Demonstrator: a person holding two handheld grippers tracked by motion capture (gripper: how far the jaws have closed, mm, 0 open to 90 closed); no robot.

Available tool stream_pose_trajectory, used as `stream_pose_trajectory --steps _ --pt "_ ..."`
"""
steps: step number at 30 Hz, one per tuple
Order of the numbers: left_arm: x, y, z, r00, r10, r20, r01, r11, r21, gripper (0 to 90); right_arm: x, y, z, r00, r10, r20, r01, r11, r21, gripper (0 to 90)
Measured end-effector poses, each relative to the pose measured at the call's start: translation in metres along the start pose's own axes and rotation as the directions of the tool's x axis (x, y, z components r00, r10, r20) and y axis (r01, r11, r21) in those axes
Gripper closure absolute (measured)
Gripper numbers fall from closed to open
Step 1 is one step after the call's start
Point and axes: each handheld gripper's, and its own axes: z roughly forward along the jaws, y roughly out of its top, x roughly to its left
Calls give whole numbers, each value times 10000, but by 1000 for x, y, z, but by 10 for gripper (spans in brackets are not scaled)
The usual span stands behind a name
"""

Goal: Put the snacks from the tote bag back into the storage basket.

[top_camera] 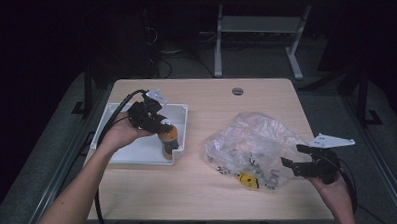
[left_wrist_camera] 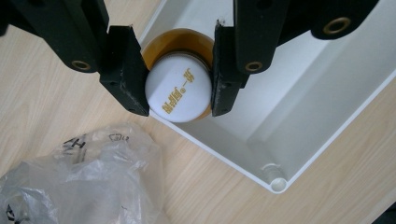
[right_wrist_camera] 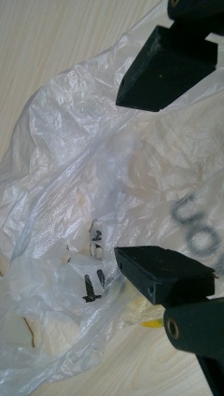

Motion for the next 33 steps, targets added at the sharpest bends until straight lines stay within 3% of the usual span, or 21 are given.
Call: stream_pose_trajectory --steps 9,21,27,33 --pt "2 -1 -1 9997 -199 125 201 9997 -109 542 0 -1 1 10000 19 -44 -19 10000 47 219" --pt "1 -8 -6 9999 -85 106 88 9996 -259 476 0 -2 2 10000 46 -75 -45 9999 99 217" --pt "1 -15 -9 9996 -192 224 204 9983 -539 486 -1 -2 2 10000 82 -46 -82 9999 107 216" --pt "2 -24 -12 9992 -388 44 390 9969 -679 457 -2 -2 0 9999 106 -18 -106 9999 72 213"
